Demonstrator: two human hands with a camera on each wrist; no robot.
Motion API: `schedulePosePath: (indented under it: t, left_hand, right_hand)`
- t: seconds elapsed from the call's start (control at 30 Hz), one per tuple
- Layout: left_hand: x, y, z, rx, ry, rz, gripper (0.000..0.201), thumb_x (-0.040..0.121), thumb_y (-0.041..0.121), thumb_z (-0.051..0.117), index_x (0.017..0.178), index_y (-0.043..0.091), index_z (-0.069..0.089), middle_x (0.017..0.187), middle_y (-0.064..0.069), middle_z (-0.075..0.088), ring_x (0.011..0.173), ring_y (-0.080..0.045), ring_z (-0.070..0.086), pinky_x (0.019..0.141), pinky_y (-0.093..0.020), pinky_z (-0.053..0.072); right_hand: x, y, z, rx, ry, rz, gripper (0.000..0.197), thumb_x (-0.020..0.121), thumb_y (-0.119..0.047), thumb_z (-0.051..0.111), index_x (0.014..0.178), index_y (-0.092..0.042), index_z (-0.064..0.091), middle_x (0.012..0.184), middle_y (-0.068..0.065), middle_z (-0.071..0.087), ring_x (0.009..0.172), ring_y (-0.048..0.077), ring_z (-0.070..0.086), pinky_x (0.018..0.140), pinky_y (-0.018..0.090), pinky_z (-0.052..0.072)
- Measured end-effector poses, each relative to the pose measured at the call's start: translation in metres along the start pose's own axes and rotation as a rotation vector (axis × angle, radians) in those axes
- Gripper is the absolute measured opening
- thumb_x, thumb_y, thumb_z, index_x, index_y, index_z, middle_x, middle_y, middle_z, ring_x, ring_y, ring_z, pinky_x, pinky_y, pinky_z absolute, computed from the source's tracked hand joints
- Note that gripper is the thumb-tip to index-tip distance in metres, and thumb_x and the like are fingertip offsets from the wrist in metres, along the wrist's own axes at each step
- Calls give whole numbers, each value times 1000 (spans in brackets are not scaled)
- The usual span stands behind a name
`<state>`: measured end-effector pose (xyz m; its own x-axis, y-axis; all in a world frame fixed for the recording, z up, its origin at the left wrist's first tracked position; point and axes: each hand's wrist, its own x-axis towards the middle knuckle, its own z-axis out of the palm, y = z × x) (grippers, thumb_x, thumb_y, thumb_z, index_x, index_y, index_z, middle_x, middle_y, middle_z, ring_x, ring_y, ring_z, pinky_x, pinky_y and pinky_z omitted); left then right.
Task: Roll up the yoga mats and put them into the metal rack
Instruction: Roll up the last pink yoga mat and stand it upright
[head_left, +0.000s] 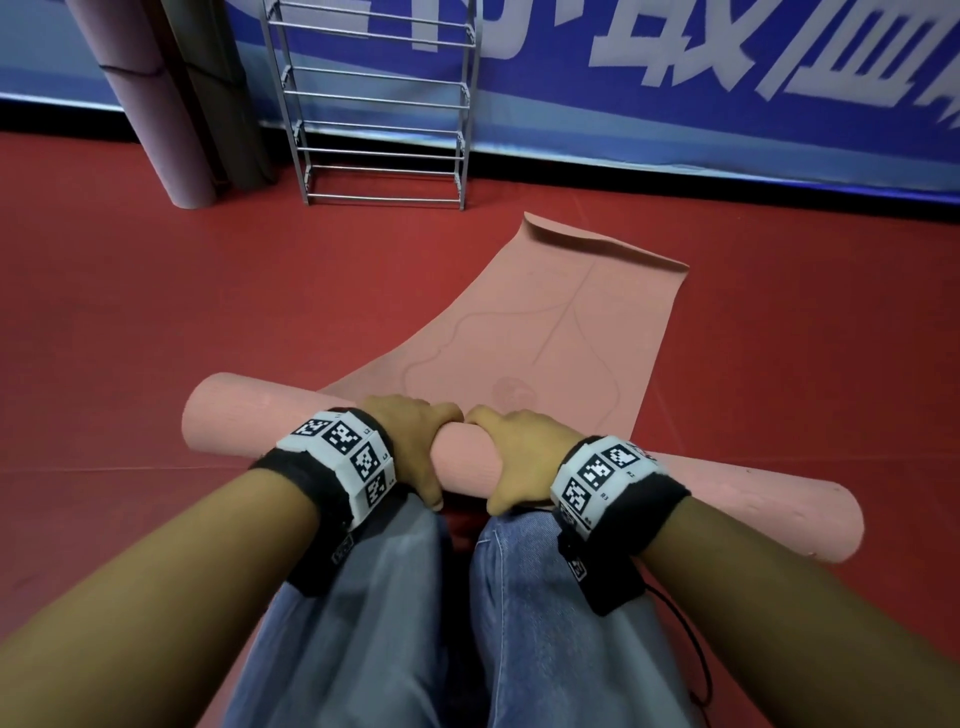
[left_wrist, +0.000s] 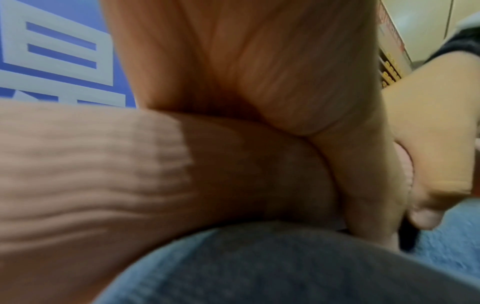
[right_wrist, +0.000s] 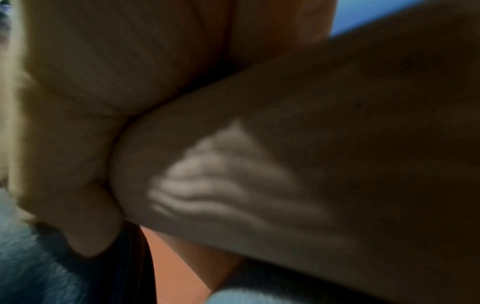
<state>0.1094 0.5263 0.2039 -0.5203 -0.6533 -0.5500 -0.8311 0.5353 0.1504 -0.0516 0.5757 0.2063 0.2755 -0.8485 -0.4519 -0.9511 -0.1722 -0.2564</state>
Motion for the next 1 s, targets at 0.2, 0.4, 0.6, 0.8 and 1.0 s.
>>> schedulePosePath:
  t: [0.2, 0.4, 0.6, 0.8, 1.0]
  left_hand:
    - [-3, 3, 1, 77, 27, -74, 86, 60, 55, 80, 133, 37, 39, 122, 3, 57, 113, -22, 55, 100, -45, 42]
    - [-13, -5, 8, 124, 96, 4, 97, 69, 50, 79, 146, 31, 23, 141, -1, 41, 132, -26, 38, 108, -58, 26]
    - [-12, -1, 13, 137, 119, -51, 100, 70, 53, 76, 148, 35, 16, 142, -5, 40, 133, -28, 37, 108, -56, 25]
    - [-6, 1, 6, 96, 73, -64, 97, 67, 54, 79, 143, 37, 23, 132, -5, 47, 124, -28, 45, 102, -52, 29]
    - [2, -1, 5, 67, 62, -74, 92, 63, 51, 83, 137, 39, 30, 124, 0, 52, 119, -25, 49, 99, -48, 31]
  right_hand:
    - [6, 3, 3, 63, -4, 10, 91, 57, -32, 86, 134, -28, 37, 106, 6, 62, 91, 25, 60, 77, 37, 55]
    - [14, 9, 1, 143, -14, 45, 85, 54, -31, 84, 129, -33, 44, 106, 0, 62, 91, 22, 61, 79, 34, 55]
    - [17, 11, 1, 195, -42, 67, 85, 52, -30, 86, 128, -32, 47, 106, 1, 63, 93, 21, 61, 82, 37, 55]
    - [12, 12, 1, 14, -22, 90, 93, 57, -52, 83, 134, -31, 37, 121, 1, 52, 112, 23, 48, 93, 45, 47]
    - [6, 14, 1, -8, -63, 139, 101, 46, -50, 89, 128, -30, 34, 107, 2, 60, 93, 24, 60, 81, 44, 55]
